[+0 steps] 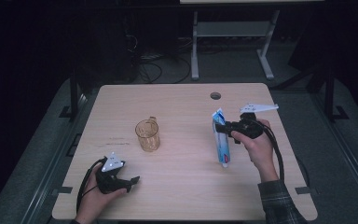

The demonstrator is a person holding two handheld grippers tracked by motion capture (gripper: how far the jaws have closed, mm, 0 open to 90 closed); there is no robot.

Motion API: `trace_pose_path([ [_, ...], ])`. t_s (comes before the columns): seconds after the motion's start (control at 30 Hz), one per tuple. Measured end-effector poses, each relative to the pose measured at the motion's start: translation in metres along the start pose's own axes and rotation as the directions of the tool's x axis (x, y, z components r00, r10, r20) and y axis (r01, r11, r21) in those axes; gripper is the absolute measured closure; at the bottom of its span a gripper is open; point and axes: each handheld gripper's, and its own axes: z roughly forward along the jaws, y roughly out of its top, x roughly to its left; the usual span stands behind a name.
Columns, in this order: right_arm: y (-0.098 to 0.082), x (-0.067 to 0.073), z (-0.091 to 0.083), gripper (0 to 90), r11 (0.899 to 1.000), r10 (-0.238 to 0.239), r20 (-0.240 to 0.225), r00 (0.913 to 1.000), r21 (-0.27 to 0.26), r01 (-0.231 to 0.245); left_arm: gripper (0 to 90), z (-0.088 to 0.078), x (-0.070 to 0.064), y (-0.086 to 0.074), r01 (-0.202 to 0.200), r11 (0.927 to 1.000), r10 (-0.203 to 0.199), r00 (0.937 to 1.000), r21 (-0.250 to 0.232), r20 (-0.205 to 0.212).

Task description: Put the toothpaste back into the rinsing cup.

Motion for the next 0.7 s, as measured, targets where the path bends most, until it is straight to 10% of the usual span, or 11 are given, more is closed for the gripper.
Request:
trace_pose_path([
  [0.7, 0.031, 0.018, 0.012, 72.2, 0.995, -0.075, -0.045, 0.9962, -0.073, 0.071, 13.6, 0.000, 0.000, 0.000, -0.004, 1.0000, 0.004, 1.0000, 0.000, 0.005],
])
